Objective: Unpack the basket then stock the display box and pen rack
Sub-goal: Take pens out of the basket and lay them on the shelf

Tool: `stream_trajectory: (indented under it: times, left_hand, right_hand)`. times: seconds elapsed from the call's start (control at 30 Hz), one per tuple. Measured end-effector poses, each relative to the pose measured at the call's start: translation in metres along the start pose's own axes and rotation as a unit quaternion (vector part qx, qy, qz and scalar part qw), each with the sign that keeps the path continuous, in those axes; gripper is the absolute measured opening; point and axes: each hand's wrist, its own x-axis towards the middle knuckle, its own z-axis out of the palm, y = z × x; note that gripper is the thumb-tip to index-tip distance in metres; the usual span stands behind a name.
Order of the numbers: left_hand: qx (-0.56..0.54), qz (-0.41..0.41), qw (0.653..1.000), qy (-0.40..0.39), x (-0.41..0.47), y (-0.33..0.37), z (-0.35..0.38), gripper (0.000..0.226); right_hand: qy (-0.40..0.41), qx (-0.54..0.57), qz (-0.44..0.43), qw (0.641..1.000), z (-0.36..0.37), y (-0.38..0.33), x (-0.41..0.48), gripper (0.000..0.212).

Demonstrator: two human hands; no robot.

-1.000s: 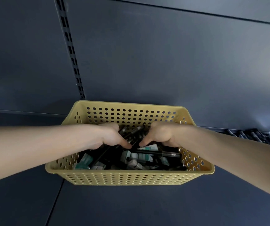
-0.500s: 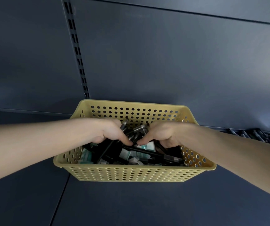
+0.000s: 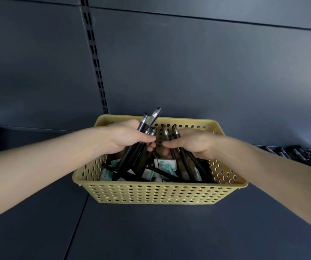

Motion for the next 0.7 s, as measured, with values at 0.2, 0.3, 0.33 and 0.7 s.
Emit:
stream_trajectory:
  times: [0.2, 0.3, 0.33, 0.7]
  left_hand:
    - [-0.133, 0.084, 0.985, 0.065, -0.012, 0.008, 0.0, 0.009]
    - [-0.196, 0.121, 0.971, 0.072, -0.02, 0.018, 0.002, 0.012]
    - [-0.205, 0.135, 0.967, 0.074, -0.023, 0.022, 0.004, 0.013]
    - [-0.276, 0.304, 0.909, 0.079, -0.072, 0.047, 0.046, 0.009]
  right_hand:
    - [0.097, 0.02, -0.187, 0.977, -0.003, -0.012, -0.016, 0.007]
    - [0.126, 0.052, -0.254, 0.958, -0.002, -0.02, -0.026, 0.004]
    - [0.127, 0.069, -0.268, 0.952, -0.001, -0.023, -0.029, 0.004]
    - [0.187, 0.182, -0.437, 0.861, 0.019, -0.018, -0.105, 0.008]
